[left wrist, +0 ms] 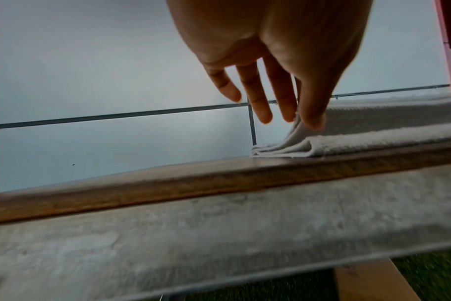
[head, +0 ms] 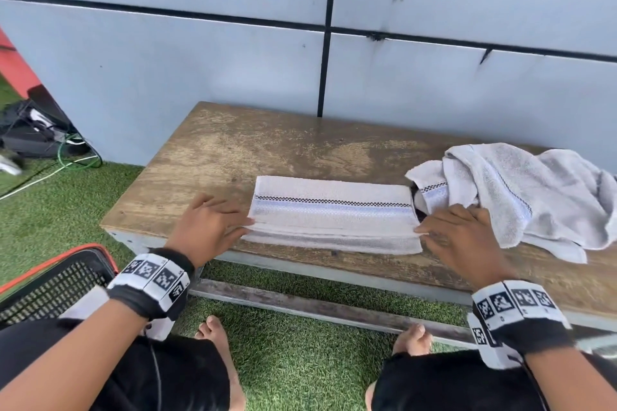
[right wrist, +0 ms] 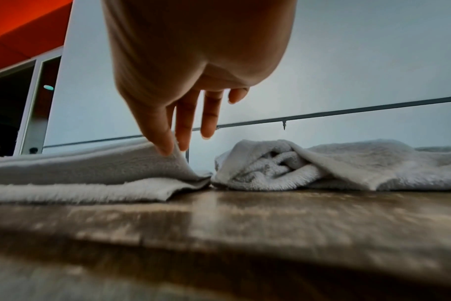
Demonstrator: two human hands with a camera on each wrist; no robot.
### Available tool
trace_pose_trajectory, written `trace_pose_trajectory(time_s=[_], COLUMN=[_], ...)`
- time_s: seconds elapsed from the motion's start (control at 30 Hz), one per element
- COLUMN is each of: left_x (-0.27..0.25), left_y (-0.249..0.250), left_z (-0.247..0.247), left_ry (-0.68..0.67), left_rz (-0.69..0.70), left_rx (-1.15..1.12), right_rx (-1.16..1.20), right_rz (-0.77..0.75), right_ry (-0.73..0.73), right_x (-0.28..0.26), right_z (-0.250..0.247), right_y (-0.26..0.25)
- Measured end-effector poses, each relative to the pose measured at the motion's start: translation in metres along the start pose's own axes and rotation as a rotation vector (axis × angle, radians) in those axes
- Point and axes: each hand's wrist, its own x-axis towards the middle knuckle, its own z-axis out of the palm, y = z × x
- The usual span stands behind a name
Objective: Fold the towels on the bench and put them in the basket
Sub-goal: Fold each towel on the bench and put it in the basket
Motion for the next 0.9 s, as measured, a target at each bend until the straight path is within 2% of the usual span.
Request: trace_pose_trajectory(time_s=[0.4,0.6,0.7,0.77,0.9], left_x=[-0.004,-0.010,-0.019,-0.024,-0.027], left_y=[0.004,0.002,0.001,0.000,0.001], left_z=[0.000,-0.001,0.004,0.006,-0.004], left_ry=[-0.180,-0.267,-0.199,-0.167,-0.177], left_rz=[0.012,0.180,0.227,0.218,0.125], left_rx=[-0.002,0.124,0.054,-0.011,-0.111], right_rx=[-0.108,-0.088,-0.171,-0.127,-0.018], right_rz=[0.021,-0.008,-0.123,-0.188,-0.131], right_ry=[-0.265,-0.405,-0.369,-0.331,-0.270], right_x=[-0.013,-0.023,-0.036,-0.046,-0.053], right_z=[0.006,-0.001,-0.001,0.001,-0.005], right_y=[-0.004,-0.009,-0.021,-0.024,-0.020])
